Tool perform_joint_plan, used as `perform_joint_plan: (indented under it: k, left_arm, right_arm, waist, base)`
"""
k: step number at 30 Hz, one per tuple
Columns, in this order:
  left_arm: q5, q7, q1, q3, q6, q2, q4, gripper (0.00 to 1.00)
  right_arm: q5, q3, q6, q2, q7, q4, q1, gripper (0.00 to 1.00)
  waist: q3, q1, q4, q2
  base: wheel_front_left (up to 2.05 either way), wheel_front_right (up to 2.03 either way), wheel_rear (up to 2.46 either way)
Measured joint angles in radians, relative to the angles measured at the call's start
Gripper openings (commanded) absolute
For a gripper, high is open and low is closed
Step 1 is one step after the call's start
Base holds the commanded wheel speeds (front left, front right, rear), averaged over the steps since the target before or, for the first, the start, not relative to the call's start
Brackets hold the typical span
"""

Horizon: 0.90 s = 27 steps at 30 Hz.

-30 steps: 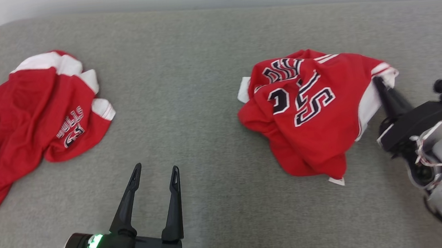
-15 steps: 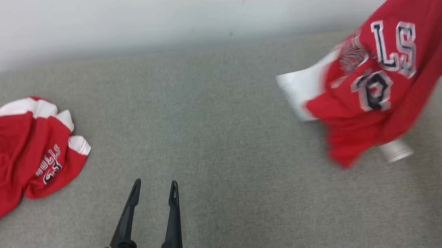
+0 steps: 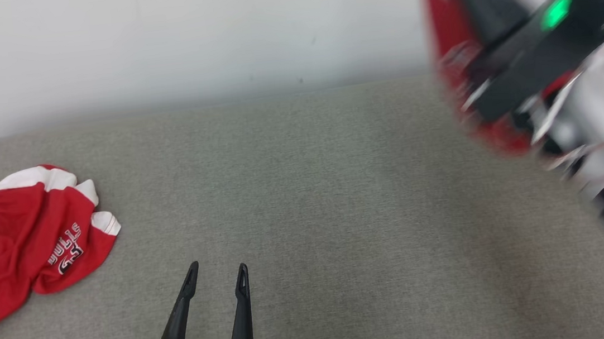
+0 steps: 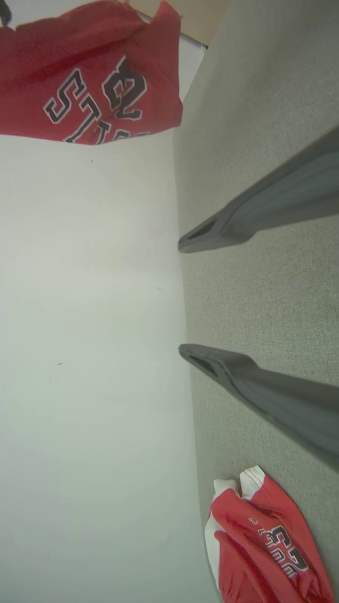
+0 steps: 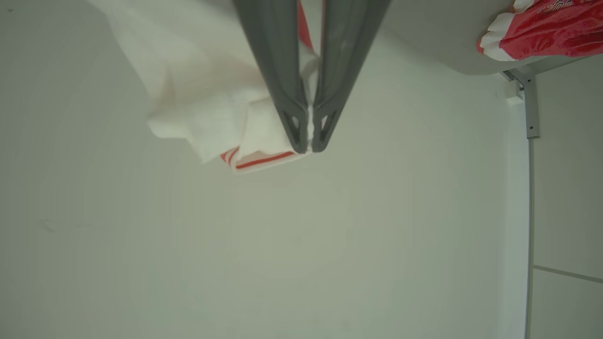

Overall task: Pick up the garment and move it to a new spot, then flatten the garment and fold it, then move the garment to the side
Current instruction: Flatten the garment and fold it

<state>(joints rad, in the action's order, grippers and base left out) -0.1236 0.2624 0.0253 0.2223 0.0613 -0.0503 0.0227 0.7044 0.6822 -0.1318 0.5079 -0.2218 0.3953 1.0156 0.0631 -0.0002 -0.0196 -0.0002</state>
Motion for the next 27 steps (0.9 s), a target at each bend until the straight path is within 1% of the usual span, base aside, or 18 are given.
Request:
perform_joint_plan:
  k: [6,12,16,19,20,21,22,25,27]
  left_arm:
    - [-0.008,0.000,-0.001,0.017,0.002,0.000,0.025,1.00]
    - [-0.002,0.000,-0.003,-0.008,0.008,0.000,0.037,1.00]
    - [0.000,0.000,-0.013,-0.023,0.009,0.000,0.037,1.00]
    - [0.002,0.000,-0.016,-0.022,0.010,0.000,0.039,1.00]
    - [0.004,0.000,-0.016,-0.019,0.011,0.000,0.039,1.00]
    - [0.004,0.000,-0.016,-0.019,0.011,0.000,0.039,1.00]
    - [0.005,0.000,-0.016,-0.020,0.011,0.000,0.039,1.00]
    - [0.005,0.000,-0.017,-0.024,0.011,0.000,0.039,1.00]
    - [0.008,0.000,-0.021,-0.026,0.011,0.000,0.039,1.00]
  right_arm:
    - [0.012,0.145,0.000,-0.106,-0.019,0.032,-0.152,0.00]
    - [0.063,0.295,0.000,-0.193,-0.030,0.043,-0.265,0.00]
    - [0.099,0.442,0.000,-0.226,-0.024,0.022,-0.299,0.00]
    - [0.128,0.516,0.000,-0.241,-0.024,0.019,-0.300,0.00]
    - [0.140,0.528,0.000,-0.243,-0.025,0.020,-0.304,0.16]
    - [0.159,0.532,0.000,-0.248,-0.026,0.021,-0.310,0.48]
    - [0.170,0.535,0.000,-0.252,-0.027,0.022,-0.317,1.00]
    - [0.184,0.544,0.000,-0.259,-0.035,-0.001,-0.330,1.00]
    - [0.187,0.514,0.000,-0.253,-0.038,-0.029,-0.340,1.00]
  waist:
    - [0.003,0.0000,0.028,0.0001]
    - [-0.002,0.0001,0.047,0.0001]
    - [-0.007,0.0001,0.040,0.0001]
    - [-0.013,0.0002,0.032,0.0001]
    - [-0.017,0.0002,0.031,0.0002]
    - [-0.020,0.0001,0.030,0.0001]
    - [-0.023,0.0001,0.029,0.0001]
    - [-0.032,0.0002,0.024,0.0002]
    - [-0.037,0.0001,0.022,0.0002]
  base:
    - [0.00,0.00,0.00]
    - [0.00,0.00,0.00]
    - [0.00,0.00,0.00]
    - [0.00,0.00,0.00]
    - [0.00,0.00,0.00]
    - [0.00,0.00,0.00]
    - [0.00,0.00,0.00]
    - [0.00,0.00,0.00]
    - [0.00,0.00,0.00]
